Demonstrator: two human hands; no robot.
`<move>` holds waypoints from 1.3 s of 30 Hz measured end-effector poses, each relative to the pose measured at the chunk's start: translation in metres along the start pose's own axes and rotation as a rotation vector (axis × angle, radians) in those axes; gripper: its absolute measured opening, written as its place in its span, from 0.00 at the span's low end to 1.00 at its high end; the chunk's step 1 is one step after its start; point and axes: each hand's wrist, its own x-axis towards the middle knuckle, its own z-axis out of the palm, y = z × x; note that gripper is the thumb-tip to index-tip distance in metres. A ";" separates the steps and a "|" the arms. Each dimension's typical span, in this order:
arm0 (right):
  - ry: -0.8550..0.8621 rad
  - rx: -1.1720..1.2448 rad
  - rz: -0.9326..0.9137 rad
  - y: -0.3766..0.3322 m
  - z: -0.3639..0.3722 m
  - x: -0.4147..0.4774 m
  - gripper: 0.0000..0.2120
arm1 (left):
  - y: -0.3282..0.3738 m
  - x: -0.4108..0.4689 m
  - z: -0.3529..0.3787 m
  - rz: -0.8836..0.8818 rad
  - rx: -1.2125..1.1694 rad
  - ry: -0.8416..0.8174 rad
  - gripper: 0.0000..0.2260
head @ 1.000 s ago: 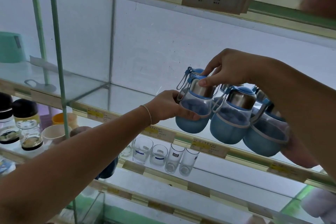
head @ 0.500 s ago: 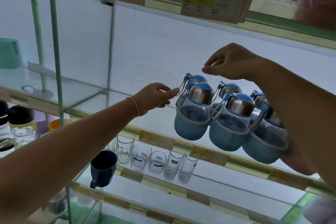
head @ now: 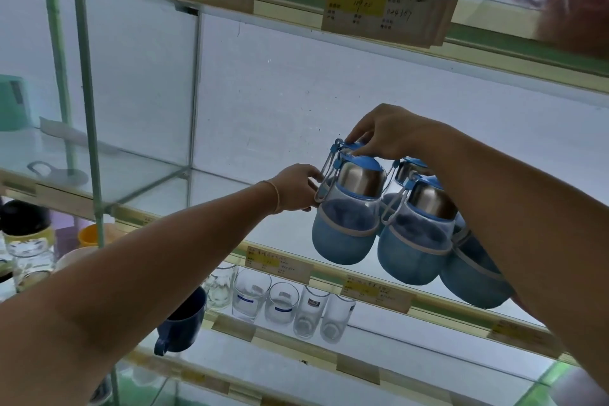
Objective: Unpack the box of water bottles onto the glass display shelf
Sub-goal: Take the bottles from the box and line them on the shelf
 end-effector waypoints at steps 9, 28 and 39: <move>0.007 0.018 -0.016 0.010 0.002 0.003 0.14 | -0.005 0.005 0.004 0.033 0.026 0.019 0.16; -0.142 0.343 -0.132 0.014 -0.013 -0.042 0.15 | 0.024 -0.072 -0.009 -0.053 -0.005 -0.222 0.30; -0.103 0.376 -0.133 0.017 -0.007 -0.050 0.14 | 0.024 -0.083 0.008 -0.019 -0.043 -0.052 0.29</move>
